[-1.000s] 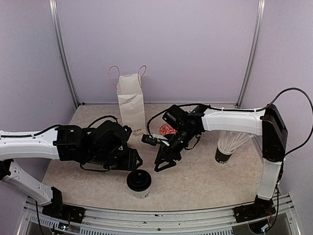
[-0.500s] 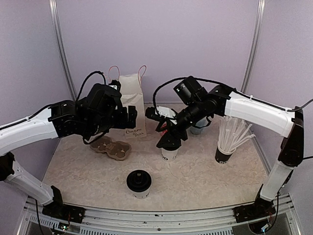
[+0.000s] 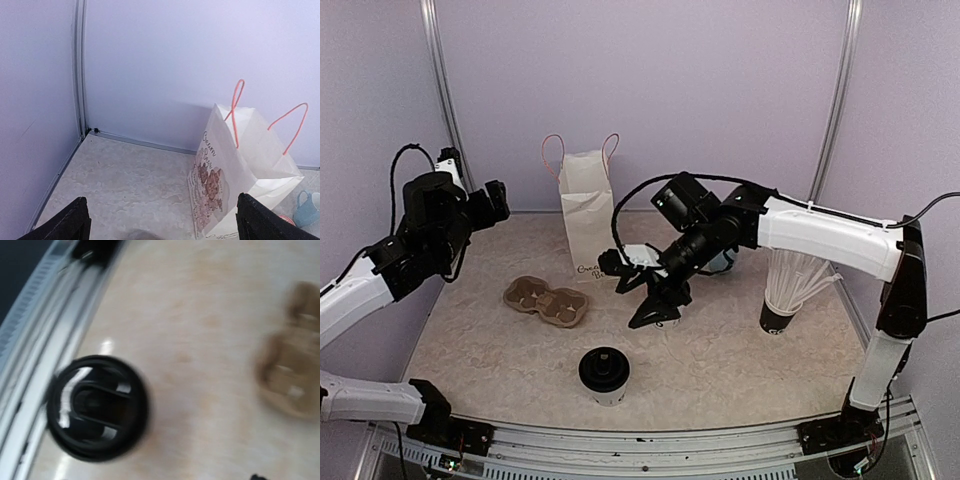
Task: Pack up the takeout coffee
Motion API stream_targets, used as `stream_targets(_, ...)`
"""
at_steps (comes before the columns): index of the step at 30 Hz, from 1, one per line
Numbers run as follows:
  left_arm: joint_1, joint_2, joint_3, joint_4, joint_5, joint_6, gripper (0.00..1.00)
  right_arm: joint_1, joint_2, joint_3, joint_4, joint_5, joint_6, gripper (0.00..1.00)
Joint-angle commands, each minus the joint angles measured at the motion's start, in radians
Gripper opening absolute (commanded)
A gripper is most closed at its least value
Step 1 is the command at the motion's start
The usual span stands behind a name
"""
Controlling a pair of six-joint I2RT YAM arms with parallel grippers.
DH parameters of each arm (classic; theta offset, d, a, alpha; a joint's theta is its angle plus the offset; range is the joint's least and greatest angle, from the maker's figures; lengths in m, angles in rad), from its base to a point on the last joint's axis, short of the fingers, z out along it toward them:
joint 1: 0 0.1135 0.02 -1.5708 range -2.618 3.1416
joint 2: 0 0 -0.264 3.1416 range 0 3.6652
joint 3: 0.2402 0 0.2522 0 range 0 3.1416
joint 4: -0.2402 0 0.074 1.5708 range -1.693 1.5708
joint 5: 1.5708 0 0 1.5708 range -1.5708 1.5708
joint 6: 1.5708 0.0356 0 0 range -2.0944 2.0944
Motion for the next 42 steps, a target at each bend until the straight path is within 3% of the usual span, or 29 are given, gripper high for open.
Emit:
stream_targets(1,0.076,-0.044,-0.082,0.079,0.066,-0.002,0.99,0.081,0.058,0.048,-0.090,-0.004,-0.091,0.78)
stream_targets(6,0.089,-0.056,-0.176,0.160,0.001,-0.010,0.99,0.147,0.137,0.075,-0.101,0.067,-0.086,0.87)
stream_targets(8,0.094,-0.039,-0.179,0.135,-0.048,-0.022,0.99,0.171,0.154,0.081,-0.101,0.095,-0.088,0.92)
stream_targets(11,0.103,0.013,-0.143,0.076,0.002,0.046,0.99,0.196,0.174,0.090,-0.099,0.126,-0.086,0.92)
stream_targets(18,0.103,0.043,-0.126,0.055,0.152,0.086,0.95,0.205,0.235,0.141,-0.125,0.149,-0.061,0.90)
stream_targets(35,0.103,0.018,-0.144,0.051,0.166,0.108,0.94,0.231,0.267,0.151,-0.157,0.190,-0.046,0.86)
stream_targets(42,0.103,0.023,-0.144,0.049,0.170,0.112,0.94,0.232,0.260,0.170,-0.144,0.220,-0.005,0.74)
